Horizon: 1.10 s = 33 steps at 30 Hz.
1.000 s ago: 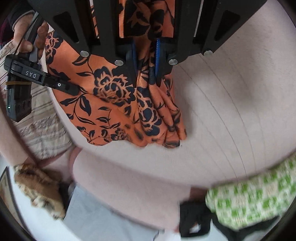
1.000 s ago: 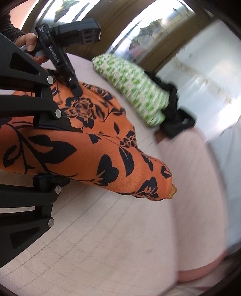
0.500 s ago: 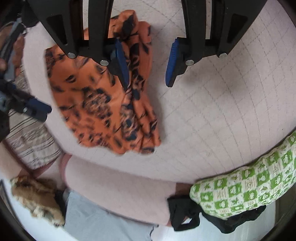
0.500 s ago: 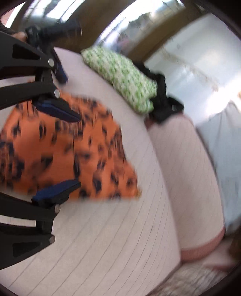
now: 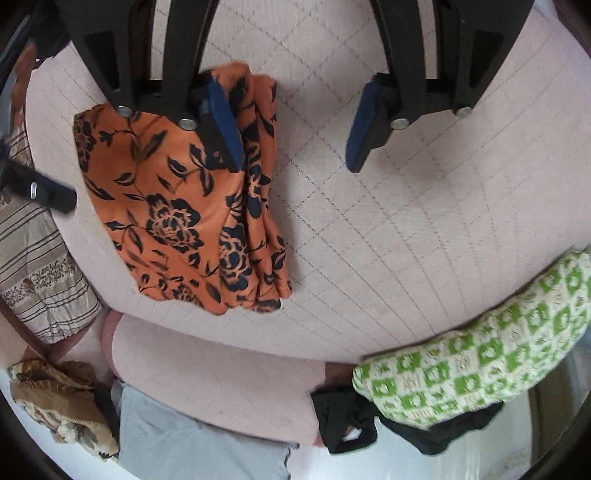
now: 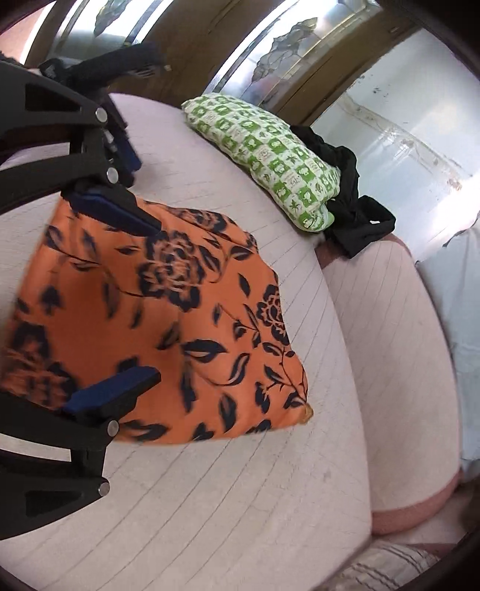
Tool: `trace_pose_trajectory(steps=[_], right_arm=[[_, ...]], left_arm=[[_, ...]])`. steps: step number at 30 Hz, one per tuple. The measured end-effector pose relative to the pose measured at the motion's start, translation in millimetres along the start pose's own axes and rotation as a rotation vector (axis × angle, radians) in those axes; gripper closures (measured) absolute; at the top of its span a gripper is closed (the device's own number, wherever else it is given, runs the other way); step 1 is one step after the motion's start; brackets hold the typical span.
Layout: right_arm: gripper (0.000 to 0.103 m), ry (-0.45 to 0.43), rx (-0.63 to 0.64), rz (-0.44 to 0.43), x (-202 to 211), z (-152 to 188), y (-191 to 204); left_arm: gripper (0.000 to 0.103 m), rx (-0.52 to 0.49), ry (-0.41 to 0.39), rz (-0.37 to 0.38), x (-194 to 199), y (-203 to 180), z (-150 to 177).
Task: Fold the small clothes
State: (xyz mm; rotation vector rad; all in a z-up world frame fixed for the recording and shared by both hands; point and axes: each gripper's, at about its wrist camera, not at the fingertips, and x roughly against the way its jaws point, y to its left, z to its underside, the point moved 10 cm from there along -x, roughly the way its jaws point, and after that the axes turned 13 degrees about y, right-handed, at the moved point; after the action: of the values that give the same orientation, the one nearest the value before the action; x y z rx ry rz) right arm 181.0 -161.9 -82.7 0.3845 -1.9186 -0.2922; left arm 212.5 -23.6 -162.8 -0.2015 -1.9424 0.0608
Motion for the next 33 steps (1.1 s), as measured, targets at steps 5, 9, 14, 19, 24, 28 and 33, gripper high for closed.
trace_pose_trajectory(steps=[5, 9, 14, 19, 24, 28, 33], right_arm=[[0.018, 0.002, 0.022, 0.088, 6.1, 41.8, 12.0], [0.007, 0.021, 0.017, 0.186, 3.8, 83.0, 8.6], [0.002, 0.01, 0.042, 0.301, 10.8, 113.4, 6.4], [0.0, -0.065, 0.031, 0.385, 38.3, 112.2, 1.7], [0.0, -0.089, 0.014, 0.421, 53.5, 111.8, -2.9], [0.0, -0.116, 0.012, 0.434, 64.2, 107.5, -0.3], [0.0, -0.127, 0.023, 0.446, 69.9, 100.0, 7.5]], left_arm=[[0.026, -0.004, -0.044, -0.038, 33.0, -4.4, 16.5], [0.024, 0.001, -0.065, -0.073, 50.9, -6.9, 32.0], [0.02, 0.0, -0.082, -0.109, 67.2, -12.8, 52.2], [0.008, 0.004, -0.121, -0.138, 82.3, -17.4, 61.6], [0.003, -0.006, -0.14, -0.141, 92.3, -26.1, 61.9], [0.003, -0.031, -0.154, -0.144, 100.1, -35.5, 61.1], [0.003, -0.029, -0.173, -0.122, 109.4, -39.5, 62.6]])
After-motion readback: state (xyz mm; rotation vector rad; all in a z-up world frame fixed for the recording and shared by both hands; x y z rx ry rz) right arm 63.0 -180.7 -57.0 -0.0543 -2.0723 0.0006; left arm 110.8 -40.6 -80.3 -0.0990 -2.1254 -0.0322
